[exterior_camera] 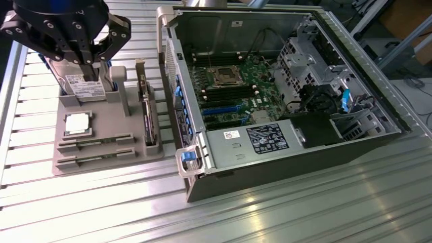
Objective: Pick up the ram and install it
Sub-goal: 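Reach for the ram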
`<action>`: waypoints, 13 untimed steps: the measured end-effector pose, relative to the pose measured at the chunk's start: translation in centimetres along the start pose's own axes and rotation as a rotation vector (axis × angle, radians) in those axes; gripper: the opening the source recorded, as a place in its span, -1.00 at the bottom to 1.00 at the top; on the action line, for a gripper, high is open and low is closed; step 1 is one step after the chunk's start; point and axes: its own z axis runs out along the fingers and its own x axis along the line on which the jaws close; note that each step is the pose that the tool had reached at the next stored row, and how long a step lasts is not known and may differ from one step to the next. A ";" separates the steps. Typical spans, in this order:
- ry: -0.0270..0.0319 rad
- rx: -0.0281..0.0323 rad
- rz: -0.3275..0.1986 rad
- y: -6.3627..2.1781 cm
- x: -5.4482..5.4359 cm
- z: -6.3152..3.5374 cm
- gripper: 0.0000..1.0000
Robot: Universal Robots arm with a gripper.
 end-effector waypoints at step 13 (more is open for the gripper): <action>-0.0001 0.0014 0.000 -1.25 -0.1 -0.03 -0.79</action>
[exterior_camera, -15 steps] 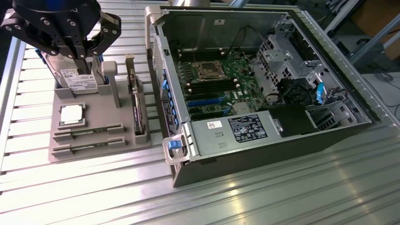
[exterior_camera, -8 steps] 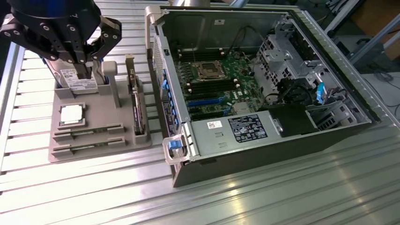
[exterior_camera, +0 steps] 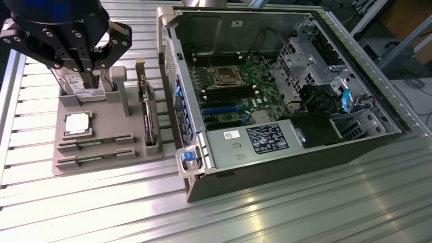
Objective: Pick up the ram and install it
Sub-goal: 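Reach for the ram, then pick up the ram and move it above insertion slot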
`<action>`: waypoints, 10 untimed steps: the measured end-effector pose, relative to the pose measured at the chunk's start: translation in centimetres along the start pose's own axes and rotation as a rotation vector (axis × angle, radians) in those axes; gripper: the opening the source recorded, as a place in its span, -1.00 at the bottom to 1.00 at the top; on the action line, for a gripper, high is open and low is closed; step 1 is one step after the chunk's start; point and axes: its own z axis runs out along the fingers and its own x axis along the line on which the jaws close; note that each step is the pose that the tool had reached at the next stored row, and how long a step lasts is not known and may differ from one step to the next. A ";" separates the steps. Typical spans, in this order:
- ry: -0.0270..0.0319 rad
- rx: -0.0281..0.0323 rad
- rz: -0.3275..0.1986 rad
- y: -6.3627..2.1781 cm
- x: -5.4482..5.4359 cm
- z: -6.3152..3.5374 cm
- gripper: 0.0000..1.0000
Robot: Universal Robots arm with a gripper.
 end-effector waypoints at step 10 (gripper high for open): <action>0.0015 -0.0009 -0.037 0.00 0.0 0.00 -0.79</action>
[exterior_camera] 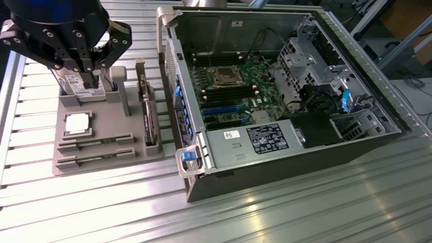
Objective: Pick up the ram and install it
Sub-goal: 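Pick up the ram and move it above insertion slot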
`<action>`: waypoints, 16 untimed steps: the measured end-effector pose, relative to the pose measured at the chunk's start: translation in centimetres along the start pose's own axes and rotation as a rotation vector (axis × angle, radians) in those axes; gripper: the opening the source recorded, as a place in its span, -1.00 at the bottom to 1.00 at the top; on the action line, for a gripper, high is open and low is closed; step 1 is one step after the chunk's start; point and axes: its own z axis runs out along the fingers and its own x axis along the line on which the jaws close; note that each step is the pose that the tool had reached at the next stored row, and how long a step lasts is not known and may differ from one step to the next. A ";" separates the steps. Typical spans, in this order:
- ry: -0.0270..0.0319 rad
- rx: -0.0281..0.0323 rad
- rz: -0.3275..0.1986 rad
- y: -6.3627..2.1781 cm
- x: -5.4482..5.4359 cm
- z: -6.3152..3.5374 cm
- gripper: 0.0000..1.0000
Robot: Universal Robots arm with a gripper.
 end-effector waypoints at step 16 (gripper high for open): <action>0.0081 -0.0053 -0.209 0.00 0.0 0.00 -0.79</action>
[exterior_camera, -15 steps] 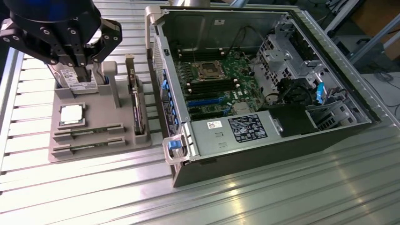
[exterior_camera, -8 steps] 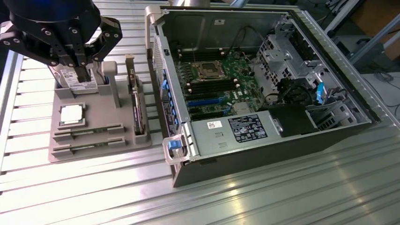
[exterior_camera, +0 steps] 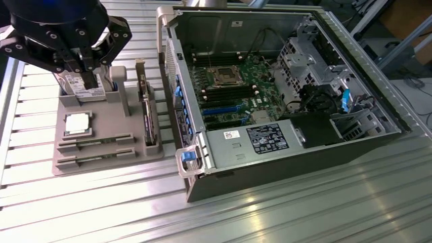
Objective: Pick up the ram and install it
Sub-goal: 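Pick up the ram and move it above insertion slot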
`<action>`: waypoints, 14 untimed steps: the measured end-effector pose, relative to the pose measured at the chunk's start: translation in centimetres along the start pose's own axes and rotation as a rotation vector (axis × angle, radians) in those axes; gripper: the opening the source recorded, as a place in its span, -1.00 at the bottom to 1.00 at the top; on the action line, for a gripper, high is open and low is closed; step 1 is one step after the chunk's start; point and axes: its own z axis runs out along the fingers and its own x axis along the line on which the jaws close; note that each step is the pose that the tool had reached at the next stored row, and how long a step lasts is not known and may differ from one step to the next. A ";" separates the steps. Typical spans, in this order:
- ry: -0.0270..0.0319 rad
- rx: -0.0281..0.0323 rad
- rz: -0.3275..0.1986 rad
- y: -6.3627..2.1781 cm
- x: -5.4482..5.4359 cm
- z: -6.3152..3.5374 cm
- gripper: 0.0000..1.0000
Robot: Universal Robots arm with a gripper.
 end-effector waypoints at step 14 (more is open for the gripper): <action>0.0061 -0.0039 -0.156 0.00 0.0 0.00 -0.79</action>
